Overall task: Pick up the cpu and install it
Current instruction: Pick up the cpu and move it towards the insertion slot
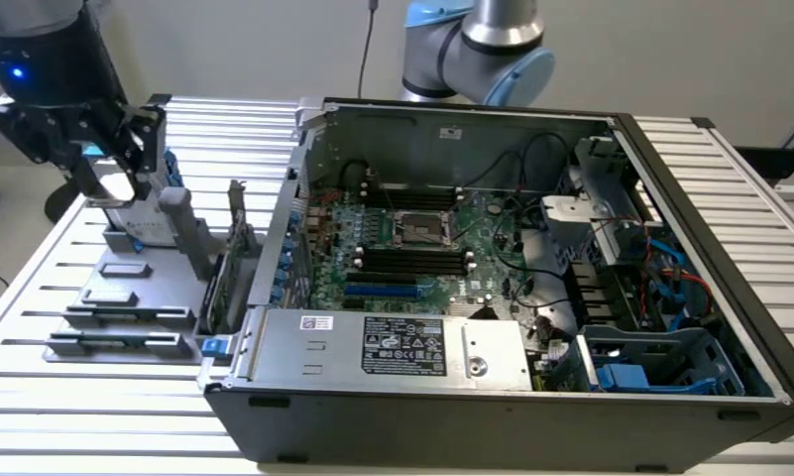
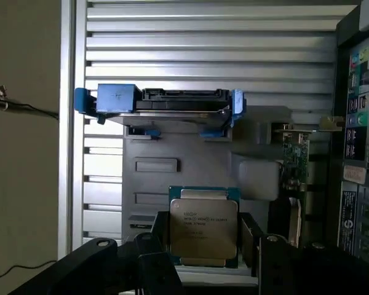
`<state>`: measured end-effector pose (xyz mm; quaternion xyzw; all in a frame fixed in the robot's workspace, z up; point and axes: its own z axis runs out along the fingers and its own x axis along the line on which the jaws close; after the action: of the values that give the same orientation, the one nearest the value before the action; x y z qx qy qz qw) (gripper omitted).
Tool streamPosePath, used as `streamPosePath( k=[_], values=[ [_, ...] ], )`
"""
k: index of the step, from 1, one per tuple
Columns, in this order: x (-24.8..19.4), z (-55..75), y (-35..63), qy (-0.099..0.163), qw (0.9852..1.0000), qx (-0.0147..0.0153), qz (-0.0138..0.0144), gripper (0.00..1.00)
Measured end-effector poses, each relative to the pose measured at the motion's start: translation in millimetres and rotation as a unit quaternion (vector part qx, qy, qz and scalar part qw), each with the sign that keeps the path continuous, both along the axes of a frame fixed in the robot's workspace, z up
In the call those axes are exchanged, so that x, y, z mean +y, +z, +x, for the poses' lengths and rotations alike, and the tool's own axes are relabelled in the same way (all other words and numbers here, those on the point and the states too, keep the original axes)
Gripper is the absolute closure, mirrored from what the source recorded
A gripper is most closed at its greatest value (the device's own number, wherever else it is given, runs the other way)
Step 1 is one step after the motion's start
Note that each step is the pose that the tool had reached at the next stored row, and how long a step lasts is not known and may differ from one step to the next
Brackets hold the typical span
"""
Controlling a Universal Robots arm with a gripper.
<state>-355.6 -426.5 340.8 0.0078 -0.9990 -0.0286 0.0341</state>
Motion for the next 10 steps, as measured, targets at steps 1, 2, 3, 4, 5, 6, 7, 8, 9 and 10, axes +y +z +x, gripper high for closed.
streamPosePath(
  k=[1,2,3,4,5,6,7,8,9,10],
  values=[
    [0.0,4.3,4.4,0.0,1.0,0.0003,0.0006,0.45],
    [0.0,8.4,8.9,0.001,1.0,0.0007,0.0009,0.45],
    [0.0,12.6,13.0,0.001,1.0,0.0012,0.0011,0.45],
    [0.0,16.8,16.2,0.002,1.0,0.0015,0.0013,0.45],
    [-0.1,20.9,18.8,0.003,1.0,0.0019,0.0013,0.45],
    [-0.1,25.0,20.7,0.003,1.0,0.0022,0.0013,0.45],
    [0.0,29.1,22.5,0.004,1.0,0.0024,0.0014,0.45],
    [-0.1,33.6,24.2,0.005,1.0,0.0027,0.0014,0.45],
    [-0.1,38.1,25.7,0.005,1.0,0.003,0.0014,0.45],
    [-0.1,42.6,26.8,0.006,1.0,0.0031,0.0013,0.45]
  ],
)
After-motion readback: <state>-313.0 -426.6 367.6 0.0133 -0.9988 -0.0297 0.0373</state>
